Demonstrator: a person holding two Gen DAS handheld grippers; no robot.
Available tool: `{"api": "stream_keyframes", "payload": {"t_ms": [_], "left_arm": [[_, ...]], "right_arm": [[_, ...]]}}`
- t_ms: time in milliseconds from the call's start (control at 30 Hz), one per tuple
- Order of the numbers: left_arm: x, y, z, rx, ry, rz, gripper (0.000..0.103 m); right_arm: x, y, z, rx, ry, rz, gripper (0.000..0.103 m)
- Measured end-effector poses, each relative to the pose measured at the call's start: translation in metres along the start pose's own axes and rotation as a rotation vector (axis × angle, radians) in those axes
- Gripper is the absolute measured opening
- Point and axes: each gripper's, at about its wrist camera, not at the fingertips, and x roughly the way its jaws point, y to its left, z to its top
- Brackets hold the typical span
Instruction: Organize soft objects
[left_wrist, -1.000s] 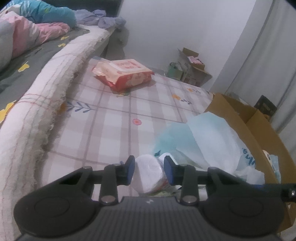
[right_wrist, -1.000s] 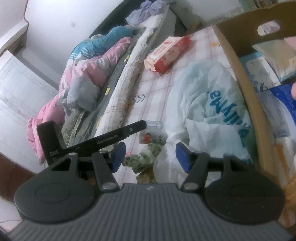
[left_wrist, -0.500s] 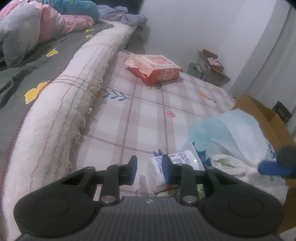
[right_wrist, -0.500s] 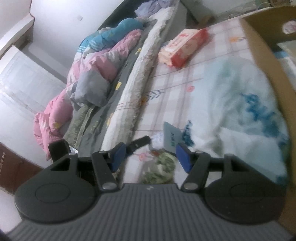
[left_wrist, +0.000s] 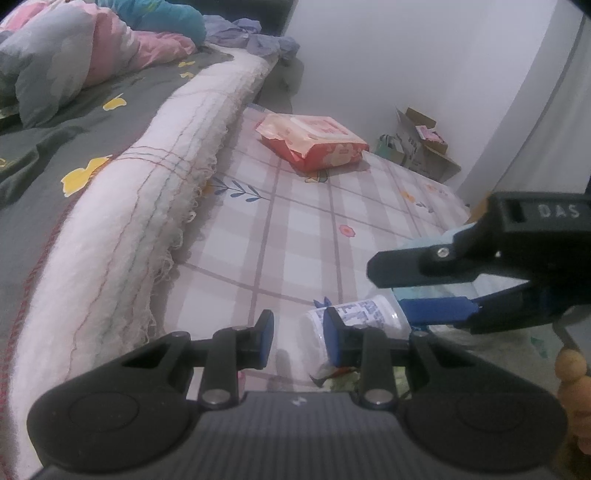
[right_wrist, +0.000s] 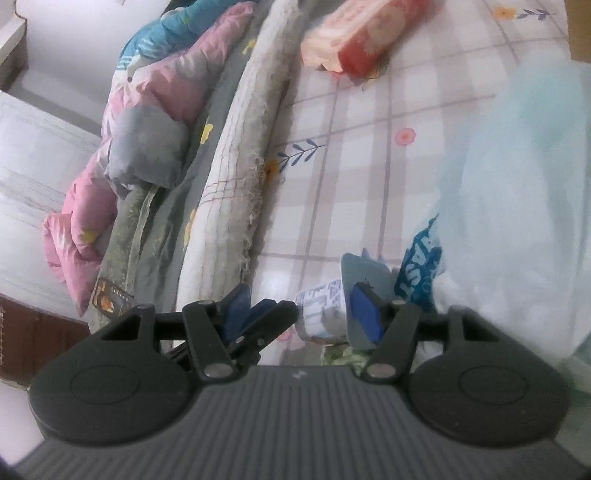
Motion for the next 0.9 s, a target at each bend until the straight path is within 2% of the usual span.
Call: {"api": "stream_keyframes", "payload": {"t_ms": [133,333,533,700,733,767,900], "left_arm": [[-0.003,0.006,-0.002,-0.01,-0.009,0.0,0.029],[-0.008,0.016,-0.006,-0.032,-0.008,0.029,0.023],[-0.009,0.031,-0.011,-0.066,0.041,0.043,0.021],[-0.025,0.038,-0.017,-0.053,0.013,0.062,0.028],[-0.028,0.038,-0.018,-0.041,0.008,0.067,0.032],[-0.031,0.038,-0.019,-0.026,0.003,0.071,0.039],[-0.04,0.031,-0.022,0.052,-0.026,0.086,0.047]], "right_arm": [[-0.001,0.004,-0.002,0.012,0.008,0.026,0.062],[0.003,0.019,-0.006,-0.005,0.025,0.045,0.062],[0.019,0.039,-0.011,-0.029,0.059,0.076,0.06],[0.033,0.051,-0.015,-0.041,0.08,0.091,0.06],[0.033,0.052,-0.015,-0.041,0.078,0.101,0.06],[0.032,0.052,-0.015,-0.038,0.073,0.116,0.06],[0.017,0.056,-0.011,-0.063,0.007,0.13,0.059]]}}
